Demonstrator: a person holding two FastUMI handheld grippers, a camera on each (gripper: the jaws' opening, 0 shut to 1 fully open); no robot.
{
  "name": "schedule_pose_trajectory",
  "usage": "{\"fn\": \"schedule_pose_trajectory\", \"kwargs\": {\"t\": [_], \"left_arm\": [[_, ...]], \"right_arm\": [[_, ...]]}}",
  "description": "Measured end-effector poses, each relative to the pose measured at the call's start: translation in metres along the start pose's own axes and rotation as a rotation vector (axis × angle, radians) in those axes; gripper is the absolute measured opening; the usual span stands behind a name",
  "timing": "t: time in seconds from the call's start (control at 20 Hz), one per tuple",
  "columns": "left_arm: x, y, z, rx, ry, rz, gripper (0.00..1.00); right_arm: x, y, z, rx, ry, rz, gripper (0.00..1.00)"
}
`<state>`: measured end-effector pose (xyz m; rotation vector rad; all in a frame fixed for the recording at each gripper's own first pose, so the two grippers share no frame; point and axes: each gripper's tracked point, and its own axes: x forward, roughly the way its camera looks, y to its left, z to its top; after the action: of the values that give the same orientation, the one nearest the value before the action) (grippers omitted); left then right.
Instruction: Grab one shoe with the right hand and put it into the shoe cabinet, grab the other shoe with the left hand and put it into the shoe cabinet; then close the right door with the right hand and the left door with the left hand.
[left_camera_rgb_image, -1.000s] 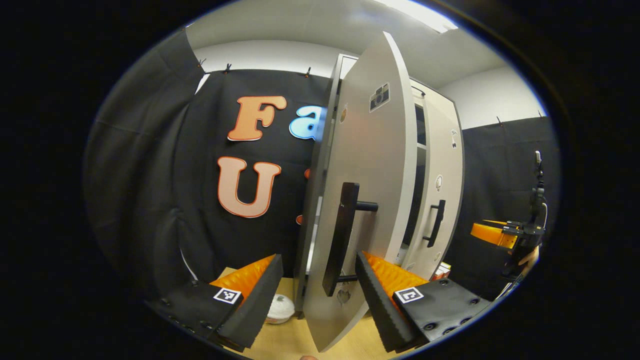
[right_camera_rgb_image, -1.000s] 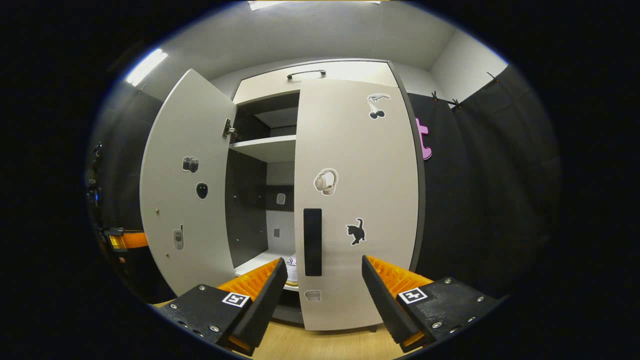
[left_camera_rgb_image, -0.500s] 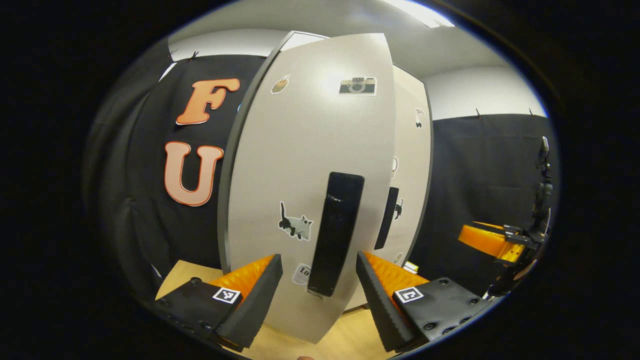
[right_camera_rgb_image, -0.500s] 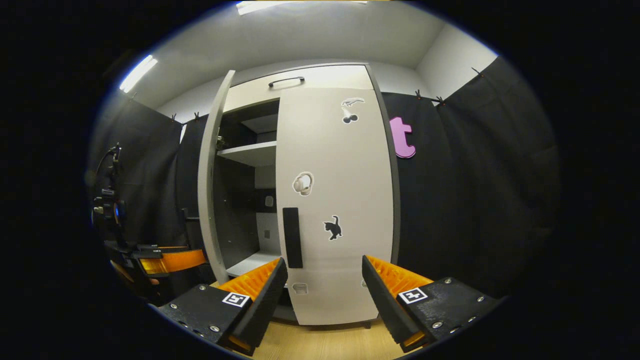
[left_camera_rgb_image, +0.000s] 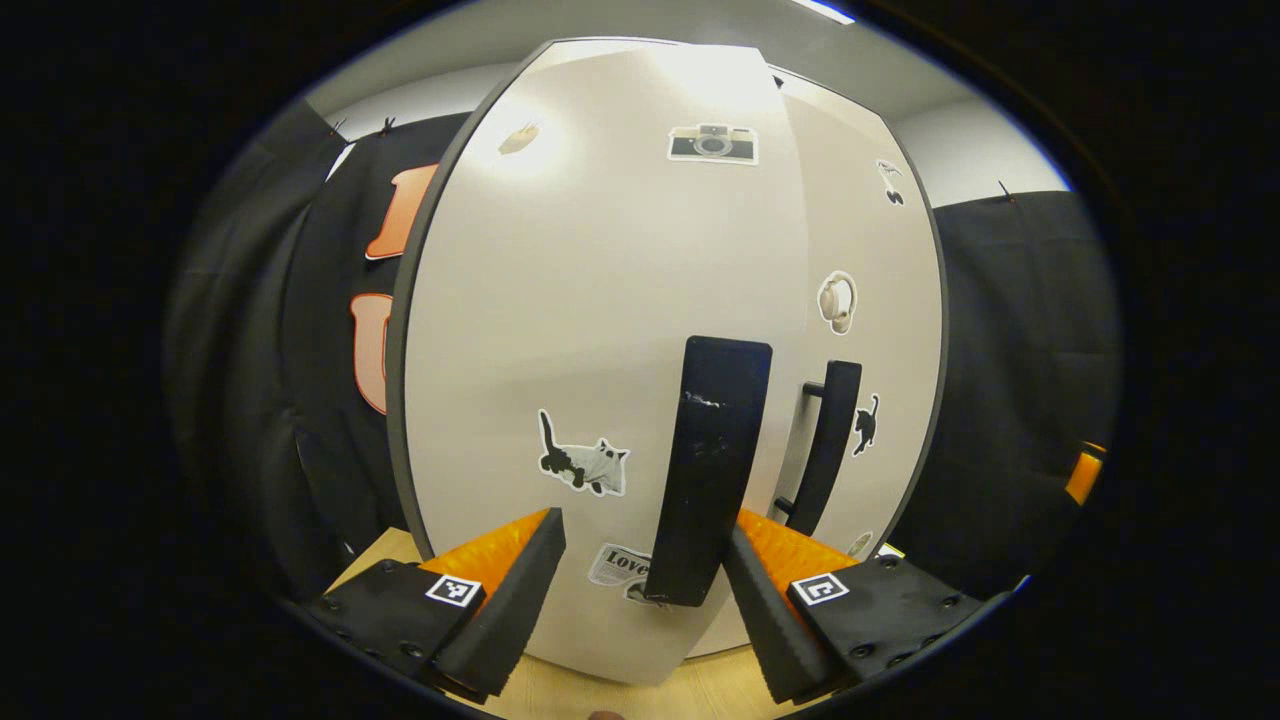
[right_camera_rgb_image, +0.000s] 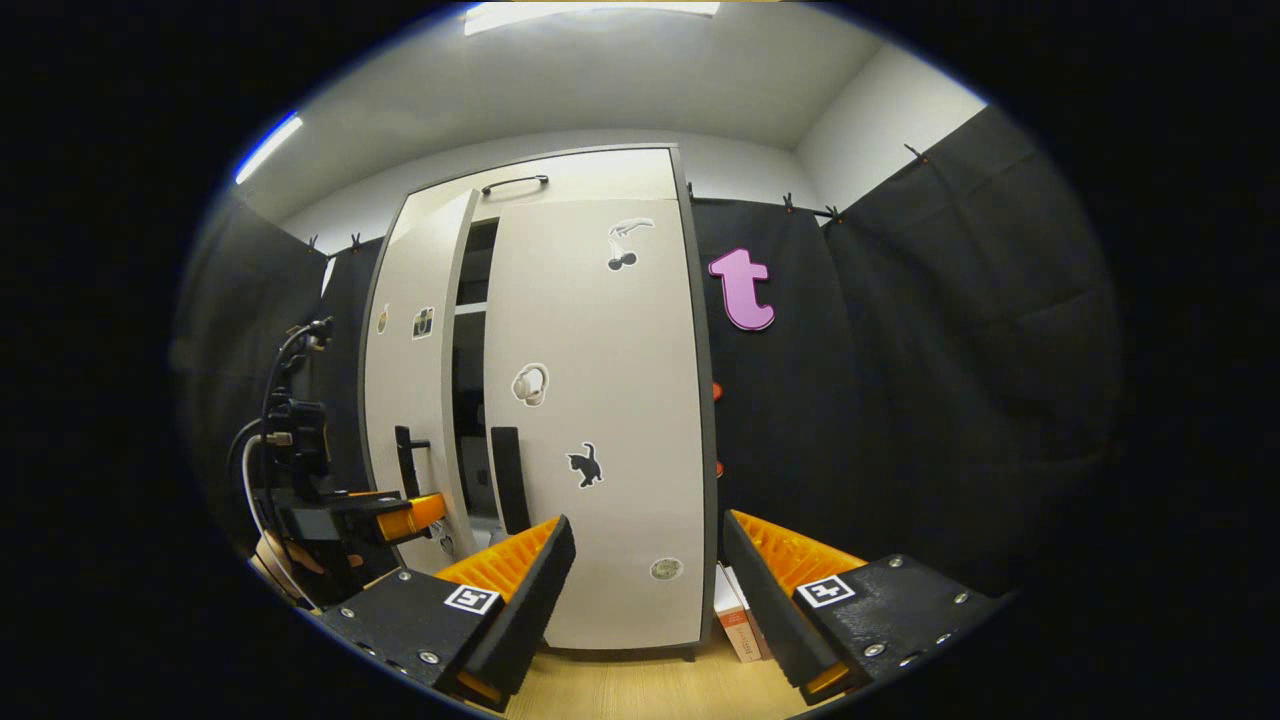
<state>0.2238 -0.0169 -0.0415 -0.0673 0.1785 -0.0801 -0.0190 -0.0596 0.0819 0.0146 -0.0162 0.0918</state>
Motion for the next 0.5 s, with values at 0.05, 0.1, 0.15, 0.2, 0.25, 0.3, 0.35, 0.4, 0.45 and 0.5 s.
{"fn": "schedule_pose_trajectory", "kwargs": {"t": [0.05,0.1,0.15,0.2,0.25,0.3,0.35,0.4,0.45,0.5], "left_arm": [[0.003,-0.001,0.003,0.02,-0.006,0.017,0.97],[0.006,-0.002,0.005,0.038,-0.012,0.034,1.0],[0.008,-0.003,0.006,0.053,-0.017,0.052,0.97],[0.01,-0.004,0.006,0.062,-0.019,0.067,0.97],[0.012,-0.004,0.007,0.062,-0.017,0.078,0.97],[0.014,-0.004,0.007,0.052,-0.009,0.091,0.97],[0.017,-0.004,0.006,0.042,0.007,0.105,0.97],[0.02,-0.005,0.006,0.039,0.019,0.114,0.97],[0.02,-0.006,0.004,0.04,0.037,0.111,0.97],[0.018,-0.009,-0.005,0.039,0.081,0.097,0.97]], "right_arm": [[0.0,-0.003,-0.002,-0.001,0.002,-0.002,0.92],[-0.001,-0.003,-0.002,-0.003,0.003,-0.003,0.92],[0.0,-0.003,-0.004,-0.005,0.006,-0.001,0.92],[0.0,-0.002,-0.006,-0.005,0.009,0.002,0.92],[0.002,-0.002,-0.008,-0.003,0.014,0.005,0.92],[0.002,-0.001,-0.011,0.0,0.021,0.007,0.92],[0.004,0.0,-0.015,0.004,0.031,0.012,0.92],[0.005,0.001,-0.019,0.008,0.045,0.016,0.92],[0.007,0.003,-0.021,0.007,0.057,0.022,0.92],[0.01,0.005,-0.023,0.004,0.067,0.025,0.92]]}}
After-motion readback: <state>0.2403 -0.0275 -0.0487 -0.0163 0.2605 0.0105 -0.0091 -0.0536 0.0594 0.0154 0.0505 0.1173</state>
